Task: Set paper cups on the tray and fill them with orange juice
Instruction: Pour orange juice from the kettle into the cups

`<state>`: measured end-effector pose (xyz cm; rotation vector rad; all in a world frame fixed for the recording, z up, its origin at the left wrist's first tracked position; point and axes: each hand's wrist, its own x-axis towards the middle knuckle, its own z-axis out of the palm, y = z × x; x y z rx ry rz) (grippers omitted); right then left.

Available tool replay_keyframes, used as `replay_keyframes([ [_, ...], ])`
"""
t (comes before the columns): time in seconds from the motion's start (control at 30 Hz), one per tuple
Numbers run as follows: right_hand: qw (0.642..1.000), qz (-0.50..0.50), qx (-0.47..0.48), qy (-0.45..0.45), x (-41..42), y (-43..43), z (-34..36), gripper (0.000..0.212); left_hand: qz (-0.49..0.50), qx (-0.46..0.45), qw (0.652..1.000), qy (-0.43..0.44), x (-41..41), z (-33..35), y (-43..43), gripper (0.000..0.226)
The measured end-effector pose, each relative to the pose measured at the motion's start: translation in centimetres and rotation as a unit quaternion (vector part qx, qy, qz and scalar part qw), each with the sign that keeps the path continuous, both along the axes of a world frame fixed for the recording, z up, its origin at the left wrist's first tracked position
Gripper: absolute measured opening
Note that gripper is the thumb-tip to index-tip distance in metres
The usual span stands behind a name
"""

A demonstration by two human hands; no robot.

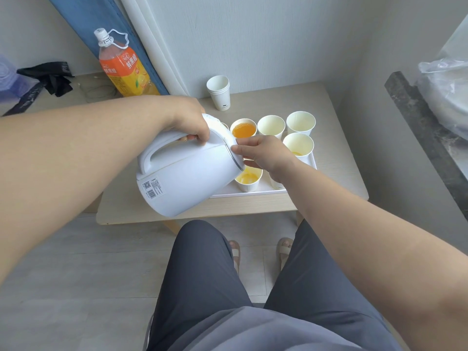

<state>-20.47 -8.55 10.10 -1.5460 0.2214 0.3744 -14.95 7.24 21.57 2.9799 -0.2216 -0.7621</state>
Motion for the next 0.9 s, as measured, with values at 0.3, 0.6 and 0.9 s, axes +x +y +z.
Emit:
replay_keyframes([
  [0.3,1.0,-0.006,0.005,-0.003,0.3,0.4,-0.1,0.042,-0.005,0.014,1.0,-0.003,0.0,0.6,0.2,0.01],
  [0.6,1.0,0.005,0.011,-0.009,0.3,0.5,0.6,0.045,-0.01,0.021,1.0,-0.007,0.0,1.1,0.4,0.008],
  [0.9,0.999,0.035,0.007,-0.02,0.1,0.5,1.5,0.048,-0.017,0.03,0.999,-0.01,-0.4,1.7,0.2,0.007],
])
